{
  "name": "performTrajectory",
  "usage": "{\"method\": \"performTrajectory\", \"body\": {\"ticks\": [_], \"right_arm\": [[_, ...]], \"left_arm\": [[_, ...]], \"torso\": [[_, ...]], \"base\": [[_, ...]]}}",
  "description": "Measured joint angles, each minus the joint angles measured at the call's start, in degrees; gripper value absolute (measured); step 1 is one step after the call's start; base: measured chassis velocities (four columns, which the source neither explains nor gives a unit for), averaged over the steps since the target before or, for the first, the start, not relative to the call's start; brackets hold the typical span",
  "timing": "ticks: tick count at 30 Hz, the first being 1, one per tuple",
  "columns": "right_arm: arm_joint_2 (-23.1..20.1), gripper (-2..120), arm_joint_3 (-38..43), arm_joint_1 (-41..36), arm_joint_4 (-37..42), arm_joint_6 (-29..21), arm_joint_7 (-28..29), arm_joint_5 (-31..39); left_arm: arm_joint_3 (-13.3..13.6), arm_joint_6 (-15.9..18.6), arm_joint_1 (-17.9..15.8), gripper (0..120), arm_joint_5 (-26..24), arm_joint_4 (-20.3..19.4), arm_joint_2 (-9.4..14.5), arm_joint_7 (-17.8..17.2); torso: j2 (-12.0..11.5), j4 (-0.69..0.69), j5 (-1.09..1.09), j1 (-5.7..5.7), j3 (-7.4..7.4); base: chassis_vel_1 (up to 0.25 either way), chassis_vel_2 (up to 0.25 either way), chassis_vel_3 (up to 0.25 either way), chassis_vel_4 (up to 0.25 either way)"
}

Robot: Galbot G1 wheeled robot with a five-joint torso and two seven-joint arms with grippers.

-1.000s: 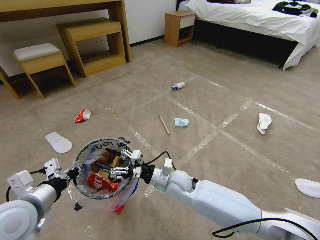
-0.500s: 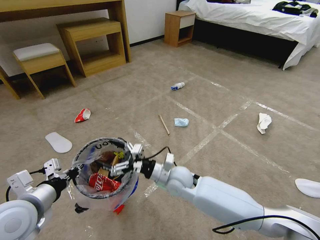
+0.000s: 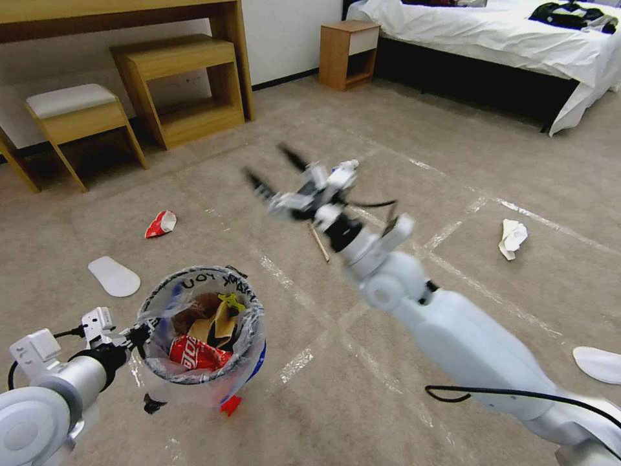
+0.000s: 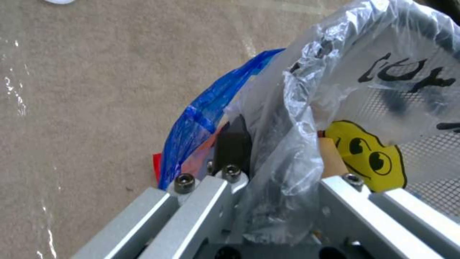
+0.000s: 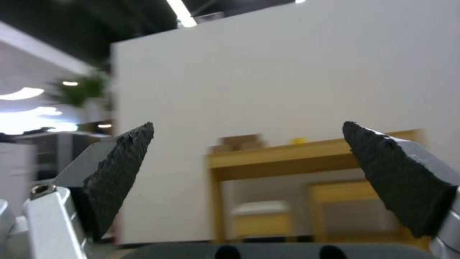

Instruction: Pick up the trash bin and place the garbage on the floor into it.

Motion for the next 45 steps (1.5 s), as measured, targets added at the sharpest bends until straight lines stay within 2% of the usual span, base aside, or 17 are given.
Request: {"method": "performTrajectory", "body": {"ticks": [3, 5, 6, 9, 10, 13, 17, 22, 25, 32, 39, 45], "right_arm": [[-1.1, 100, 4.3, -3.4, -0.2, 0.6, 2.2, -2.8], [-2.0, 100, 9.0, -8.7, 0.0, 1.8, 6.1, -7.5], [-2.0, 100, 9.0, -8.7, 0.0, 1.8, 6.1, -7.5], [-1.4, 100, 15.0, -16.6, 0.6, 1.7, 11.2, -14.7], [-1.4, 100, 15.0, -16.6, 0.6, 1.7, 11.2, -14.7], [0.7, 100, 21.6, -23.3, 1.1, 1.5, 16.1, -22.0], [3.6, 100, 27.4, -28.1, 1.4, 2.0, 18.1, -26.1], [7.2, 100, 31.0, -32.1, 1.8, 3.7, 18.5, -30.1], [11.0, 100, 33.9, -35.6, 1.6, 5.6, 18.1, -34.7], [14.9, 100, 36.2, -39.5, 1.5, 8.7, 17.3, -39.8], [17.8, 100, 37.1, -41.8, 1.5, 10.9, 15.8, -41.2], [19.3, 100, 37.1, -43.5, 1.2, 12.7, 14.5, -41.8]], "left_arm": [[-0.1, 0.2, 0.0, 0, -0.4, -0.3, -0.2, -0.4], [-0.3, 0.5, 0.0, 0, -1.0, -0.9, -0.6, -1.1], [-0.3, 0.5, 0.0, 0, -1.0, -0.9, -0.6, -1.1], [-0.5, 0.6, 0.1, 0, -1.4, -1.2, -1.1, -1.5], [-0.5, 0.6, 0.1, 0, -1.4, -1.2, -1.1, -1.5], [-1.0, 0.7, 0.2, 0, -1.6, -1.5, -1.6, -1.6], [-1.5, 1.0, 0.2, 0, -1.8, -1.9, -2.2, -2.3], [-2.1, 1.2, 0.5, 0, -1.9, -2.0, -2.9, -2.7], [-2.6, 1.3, 1.0, 0, -1.9, -2.3, -4.0, -3.1], [-3.4, 1.3, 1.2, 0, -1.8, -2.5, -5.8, -4.4], [-3.5, 1.4, 2.0, 0, -1.1, -3.2, -6.6, -4.1], [-2.6, 1.4, 2.3, 0, 0.4, -3.6, -7.9, -2.9]], "torso": [[0.0, -0.02, -0.01, 0.00, 0.00], [0.0, 0.01, -0.01, 0.00, 0.00], [0.0, 0.01, -0.01, 0.00, 0.00], [0.0, -0.03, 0.01, 0.00, 0.00], [0.0, -0.03, 0.01, 0.00, 0.00], [0.0, 0.00, 0.00, 0.00, -0.01], [0.0, -0.01, -0.02, 0.01, 0.00], [0.0, 0.00, -0.02, 0.00, -0.01], [0.0, -0.01, -0.03, 0.00, -0.01], [0.0, 0.00, -0.02, 0.00, -0.01], [0.0, 0.00, -0.02, 0.00, -0.01], [0.0, 0.00, -0.02, 0.00, -0.01]], "base": [[0.000, 0.000, 0.000, 0.000], [0.000, 0.000, 0.000, 0.000], [0.000, 0.000, 0.000, 0.000], [0.000, 0.000, 0.000, 0.000], [0.000, 0.000, 0.000, 0.000], [0.000, 0.000, 0.000, 0.000], [0.000, 0.000, 0.000, 0.000], [0.000, 0.000, 0.000, 0.000], [0.000, 0.000, 0.000, 0.000], [0.000, 0.000, 0.000, 0.000], [0.000, 0.000, 0.000, 0.000], [0.000, 0.000, 0.000, 0.000]]}}
